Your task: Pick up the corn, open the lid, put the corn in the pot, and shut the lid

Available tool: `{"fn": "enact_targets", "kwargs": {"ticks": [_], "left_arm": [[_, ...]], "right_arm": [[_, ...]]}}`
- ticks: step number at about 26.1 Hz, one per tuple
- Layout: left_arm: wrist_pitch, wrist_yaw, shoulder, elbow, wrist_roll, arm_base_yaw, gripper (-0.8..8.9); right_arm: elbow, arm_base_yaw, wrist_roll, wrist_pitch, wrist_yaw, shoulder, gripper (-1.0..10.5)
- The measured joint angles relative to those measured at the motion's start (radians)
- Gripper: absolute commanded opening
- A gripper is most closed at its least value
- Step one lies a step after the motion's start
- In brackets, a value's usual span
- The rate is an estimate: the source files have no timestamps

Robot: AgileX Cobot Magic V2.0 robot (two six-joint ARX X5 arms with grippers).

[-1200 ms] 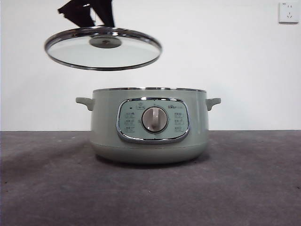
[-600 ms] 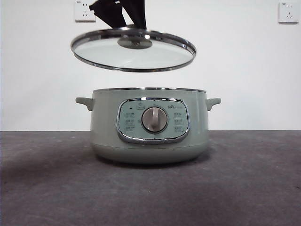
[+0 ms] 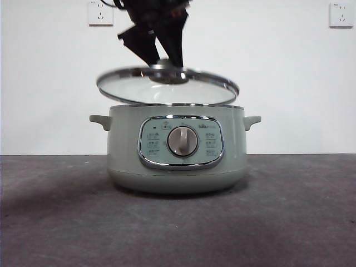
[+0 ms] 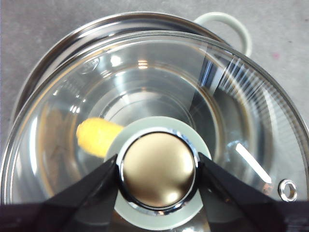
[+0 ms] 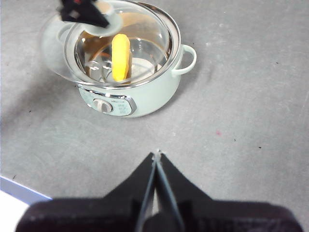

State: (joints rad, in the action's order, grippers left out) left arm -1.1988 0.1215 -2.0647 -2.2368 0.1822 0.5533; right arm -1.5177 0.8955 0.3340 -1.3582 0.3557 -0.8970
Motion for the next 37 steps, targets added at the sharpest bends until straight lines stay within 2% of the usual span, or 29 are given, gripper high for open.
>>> {"fn": "enact_targets", "kwargs": {"ticks": [16,33,37], "left_arm": [[0.070,-0.003,-0.064,-0.014,-0.008,0.004,-0.09],[0.066,-0.002,-0.086,-0.035,0.000,0.005,-0.09],[0.070,-0.037,-0.090,-0.037,0.000,0.013,-0.09]], "right_arm": [[0.002,0.000,0.000,0.000,-0.016,-0.002,-0.1],[0.002,0.000,0.000,0.000,-0.026,-0.002,-0.1],[0.002,0.000,0.000,0.000,-0.026,-0.002,-0.1]]}}
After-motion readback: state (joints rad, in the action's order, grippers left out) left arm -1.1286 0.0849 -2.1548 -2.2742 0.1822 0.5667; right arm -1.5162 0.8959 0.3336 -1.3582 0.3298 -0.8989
